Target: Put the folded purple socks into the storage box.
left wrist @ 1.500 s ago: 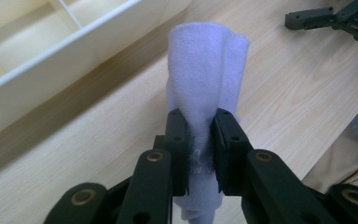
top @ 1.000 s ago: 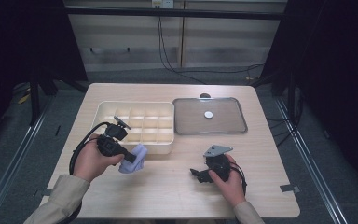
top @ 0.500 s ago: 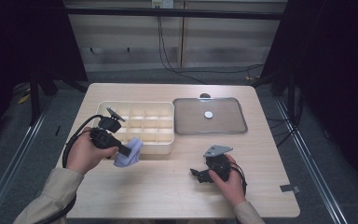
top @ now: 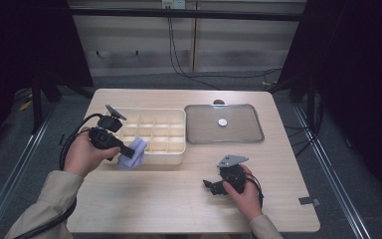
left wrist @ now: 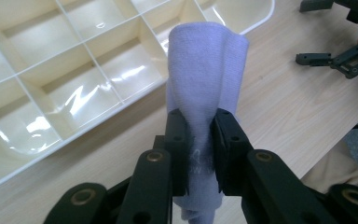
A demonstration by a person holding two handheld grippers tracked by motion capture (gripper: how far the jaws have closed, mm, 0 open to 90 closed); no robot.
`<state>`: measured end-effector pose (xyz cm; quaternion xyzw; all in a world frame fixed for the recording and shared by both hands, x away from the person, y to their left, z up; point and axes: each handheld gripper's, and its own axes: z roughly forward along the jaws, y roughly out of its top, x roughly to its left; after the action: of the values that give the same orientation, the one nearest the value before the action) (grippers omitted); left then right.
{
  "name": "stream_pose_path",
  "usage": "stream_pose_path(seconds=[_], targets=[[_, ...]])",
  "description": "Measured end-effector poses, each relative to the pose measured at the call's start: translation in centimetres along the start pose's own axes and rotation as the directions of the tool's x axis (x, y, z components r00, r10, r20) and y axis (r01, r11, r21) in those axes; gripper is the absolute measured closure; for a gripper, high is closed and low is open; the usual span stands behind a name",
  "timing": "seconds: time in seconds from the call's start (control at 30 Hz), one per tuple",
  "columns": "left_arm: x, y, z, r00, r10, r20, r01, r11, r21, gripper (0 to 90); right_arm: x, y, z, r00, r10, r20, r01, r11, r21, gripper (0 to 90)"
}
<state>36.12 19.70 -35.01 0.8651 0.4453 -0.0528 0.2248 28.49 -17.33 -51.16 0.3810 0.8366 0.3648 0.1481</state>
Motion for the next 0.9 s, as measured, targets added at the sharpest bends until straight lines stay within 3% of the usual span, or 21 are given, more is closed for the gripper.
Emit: stream_pose_path(seconds=[0.1,0.9], targets=[[0.4,0.1,-0.3,0.9999,-0.007,0.009,0.007,1.0000,-0.005,77.5,0.0,0.0,0.0,1.0000,0.000,0.000,0.000,1.000,0.000,13.9],[3.8,0.4,-0.7,0.9957,-0.072,-0.059,0.070,0.9971,-0.031,77.3,0.0,0.0,0.0,1.0000,0.000,0.000,0.000,1.000,0.000,13.9]])
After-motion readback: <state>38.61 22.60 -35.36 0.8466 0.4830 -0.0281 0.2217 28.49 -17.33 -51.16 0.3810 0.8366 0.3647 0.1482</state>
